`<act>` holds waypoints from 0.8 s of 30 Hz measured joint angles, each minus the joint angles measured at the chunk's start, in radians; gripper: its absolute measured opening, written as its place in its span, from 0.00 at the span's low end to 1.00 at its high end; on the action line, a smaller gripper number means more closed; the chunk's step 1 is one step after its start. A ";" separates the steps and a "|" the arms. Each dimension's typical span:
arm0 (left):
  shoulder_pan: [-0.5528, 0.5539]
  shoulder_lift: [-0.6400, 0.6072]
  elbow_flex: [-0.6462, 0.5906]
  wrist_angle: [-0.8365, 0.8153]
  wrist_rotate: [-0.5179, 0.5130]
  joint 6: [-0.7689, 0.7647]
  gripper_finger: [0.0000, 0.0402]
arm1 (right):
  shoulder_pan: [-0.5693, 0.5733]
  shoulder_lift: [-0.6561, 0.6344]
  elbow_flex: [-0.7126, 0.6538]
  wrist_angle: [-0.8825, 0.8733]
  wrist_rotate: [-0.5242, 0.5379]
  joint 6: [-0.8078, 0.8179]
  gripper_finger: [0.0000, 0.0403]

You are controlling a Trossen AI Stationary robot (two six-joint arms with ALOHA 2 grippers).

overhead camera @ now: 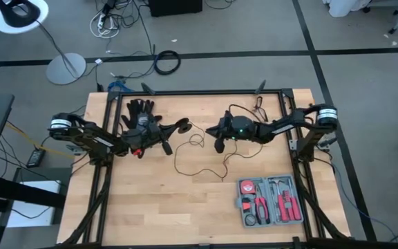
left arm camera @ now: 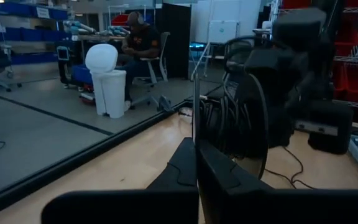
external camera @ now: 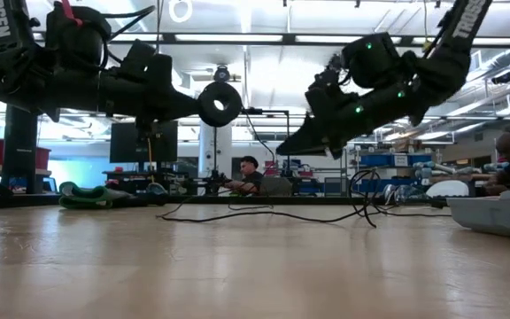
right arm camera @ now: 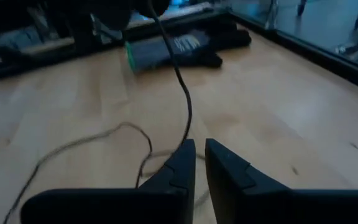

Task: Coil cords
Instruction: Coil the black wire

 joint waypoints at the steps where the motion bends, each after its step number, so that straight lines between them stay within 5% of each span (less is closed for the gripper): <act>1: 0.000 0.000 0.001 0.005 0.000 0.000 0.00 | 0.002 0.026 0.007 0.036 0.000 0.004 0.10; 10: 0.000 0.000 0.001 0.012 -0.006 0.002 0.00 | 0.007 0.159 0.065 0.115 -0.006 0.065 0.10; 24: 0.000 0.000 0.000 -0.001 -0.026 0.153 0.00 | -0.014 0.069 0.062 0.030 0.038 -0.049 0.10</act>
